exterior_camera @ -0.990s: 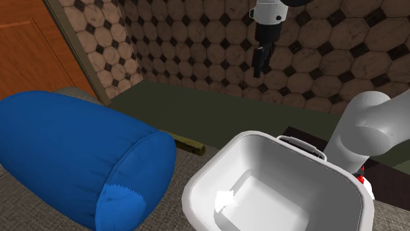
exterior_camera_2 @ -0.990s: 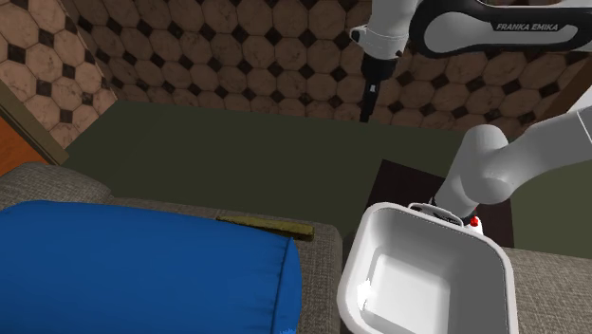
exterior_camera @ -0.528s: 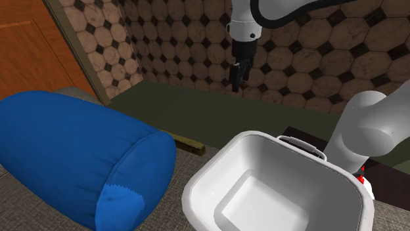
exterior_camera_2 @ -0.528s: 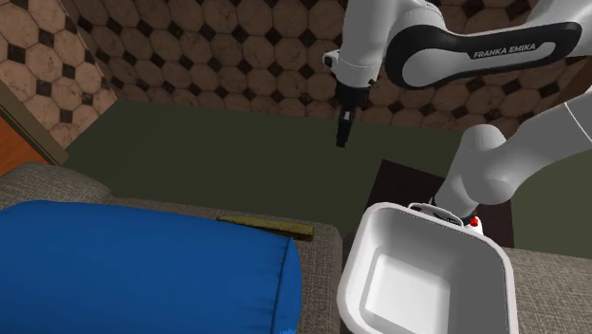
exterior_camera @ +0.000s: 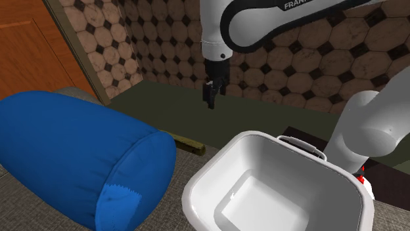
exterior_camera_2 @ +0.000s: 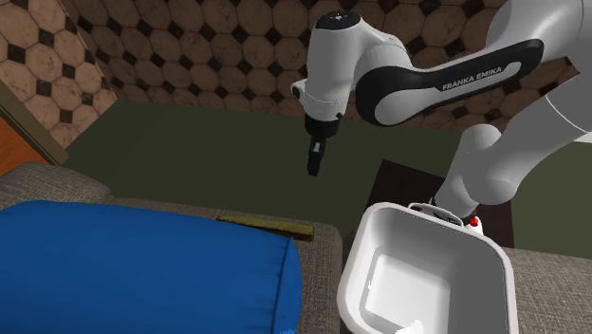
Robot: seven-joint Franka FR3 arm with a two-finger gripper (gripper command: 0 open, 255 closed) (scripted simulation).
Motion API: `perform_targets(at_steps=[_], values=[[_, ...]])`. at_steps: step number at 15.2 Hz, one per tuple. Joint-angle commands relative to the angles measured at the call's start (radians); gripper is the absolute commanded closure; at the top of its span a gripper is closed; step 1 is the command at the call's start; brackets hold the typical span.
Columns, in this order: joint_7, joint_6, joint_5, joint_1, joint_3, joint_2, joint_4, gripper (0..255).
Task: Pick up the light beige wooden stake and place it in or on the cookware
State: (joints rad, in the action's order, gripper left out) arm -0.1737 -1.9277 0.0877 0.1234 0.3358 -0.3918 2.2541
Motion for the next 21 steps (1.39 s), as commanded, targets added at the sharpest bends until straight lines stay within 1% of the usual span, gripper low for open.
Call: perform_targets(at_steps=[1,4,7,10,14,21], values=[[-0.042,-0.032,-0.005,0.01,0.038,0.052,-0.024,0],[-0.101,-0.072,-0.032,0.017,0.089,0.146,-0.08,0],[-0.166,-0.105,-0.076,0.028,0.137,0.248,-0.146,0],[-0.236,-0.127,-0.135,0.045,0.177,0.356,-0.223,0],[-0.327,-0.138,-0.227,0.084,0.21,0.503,-0.337,0],[-0.348,-0.22,-0.259,0.089,0.202,0.546,-0.289,0]])
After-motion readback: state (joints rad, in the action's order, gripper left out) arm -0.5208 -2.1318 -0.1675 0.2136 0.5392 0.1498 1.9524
